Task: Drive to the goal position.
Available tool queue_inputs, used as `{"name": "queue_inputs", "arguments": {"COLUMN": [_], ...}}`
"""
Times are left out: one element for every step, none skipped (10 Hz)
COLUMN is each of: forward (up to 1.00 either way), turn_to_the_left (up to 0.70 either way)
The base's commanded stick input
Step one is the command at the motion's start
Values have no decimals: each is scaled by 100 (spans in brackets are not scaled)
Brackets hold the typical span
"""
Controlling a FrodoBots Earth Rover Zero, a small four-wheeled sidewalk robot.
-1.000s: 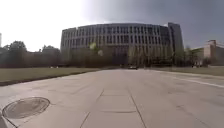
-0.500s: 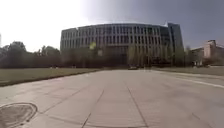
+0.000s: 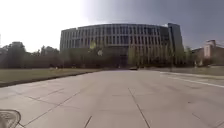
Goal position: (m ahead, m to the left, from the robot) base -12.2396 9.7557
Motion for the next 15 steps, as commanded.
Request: {"name": "queue_inputs", "arguments": {"forward": [70,70,70,70,70,70,70,70,70,70,70,70,70,70,70], "turn_to_the_left": [0,0,0,0,0,0,0,0,0,0,0,0,0,0,0]}}
